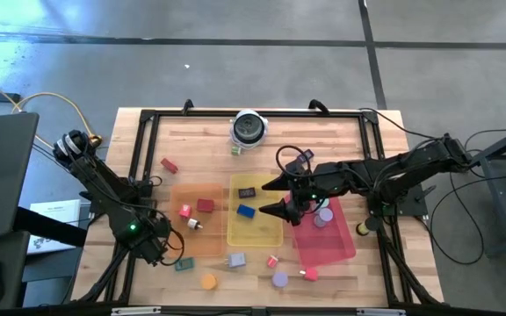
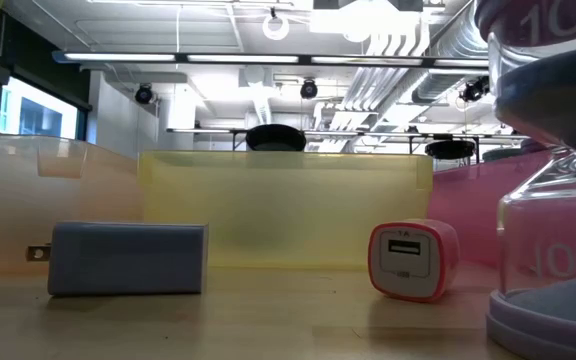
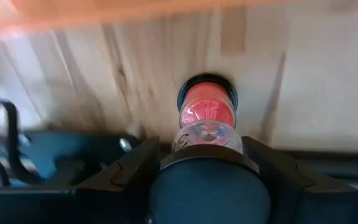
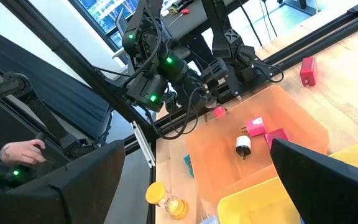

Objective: Pick & Place Office items
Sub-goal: Put the black hourglass timer into the red bin

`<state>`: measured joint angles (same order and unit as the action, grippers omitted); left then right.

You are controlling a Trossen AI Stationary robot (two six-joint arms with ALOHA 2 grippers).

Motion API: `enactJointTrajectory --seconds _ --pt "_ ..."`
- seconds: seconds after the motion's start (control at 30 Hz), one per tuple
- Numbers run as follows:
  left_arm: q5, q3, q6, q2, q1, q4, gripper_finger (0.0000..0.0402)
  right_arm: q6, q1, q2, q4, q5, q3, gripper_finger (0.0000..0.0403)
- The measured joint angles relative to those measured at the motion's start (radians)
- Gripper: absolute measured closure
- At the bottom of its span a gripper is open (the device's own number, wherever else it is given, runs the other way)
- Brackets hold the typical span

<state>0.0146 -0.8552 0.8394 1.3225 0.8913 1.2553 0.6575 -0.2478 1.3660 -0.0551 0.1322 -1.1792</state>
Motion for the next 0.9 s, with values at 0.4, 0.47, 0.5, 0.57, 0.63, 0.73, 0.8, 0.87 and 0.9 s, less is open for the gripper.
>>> enactJointTrajectory --seconds 0.4,0.47,0.5,0.57,0.63,0.73,0.8,0.87,0.9 --pt "0.032 -0.119 0.059 -0.014 0.0 0.099 0.0203 0.026 0.0 0.0 0.007 0.003 0.0 0.0009" --pt "0.021 -0.161 0.059 -0.018 -0.003 0.146 0.0203 0.026 0.0 0.0 0.007 0.004 0.0 0.0009" --pt "0.016 -0.185 0.059 -0.02 -0.009 0.169 0.0203 0.026 0.0 0.0 0.007 0.004 0.0 0.0009" --pt "0.007 -0.236 0.059 -0.02 -0.022 0.219 0.0203 0.026 0.0 0.0 0.008 0.004 0.0 0.0009" --pt "0.001 -0.291 0.051 -0.02 -0.038 0.269 0.0203 0.026 0.0 0.0 0.008 0.004 0.0 0.0009" --pt "-0.017 -0.382 0.045 -0.02 -0.066 0.323 0.0203 0.026 -0.001 0.0 0.008 0.004 0.0 0.0009" --pt "-0.019 -0.435 0.02 -0.035 -0.086 0.312 0.0203 0.026 -0.001 0.0 0.008 0.004 0.0 0.0009" --pt "-0.035 -0.489 0.018 -0.047 -0.109 0.317 0.0203 0.027 -0.001 0.0 0.008 0.004 0.0 0.0009" --pt "-0.05 -0.514 0.017 -0.053 -0.123 0.32 0.0203 0.027 -0.001 0.0 0.009 0.003 0.0 0.0009"
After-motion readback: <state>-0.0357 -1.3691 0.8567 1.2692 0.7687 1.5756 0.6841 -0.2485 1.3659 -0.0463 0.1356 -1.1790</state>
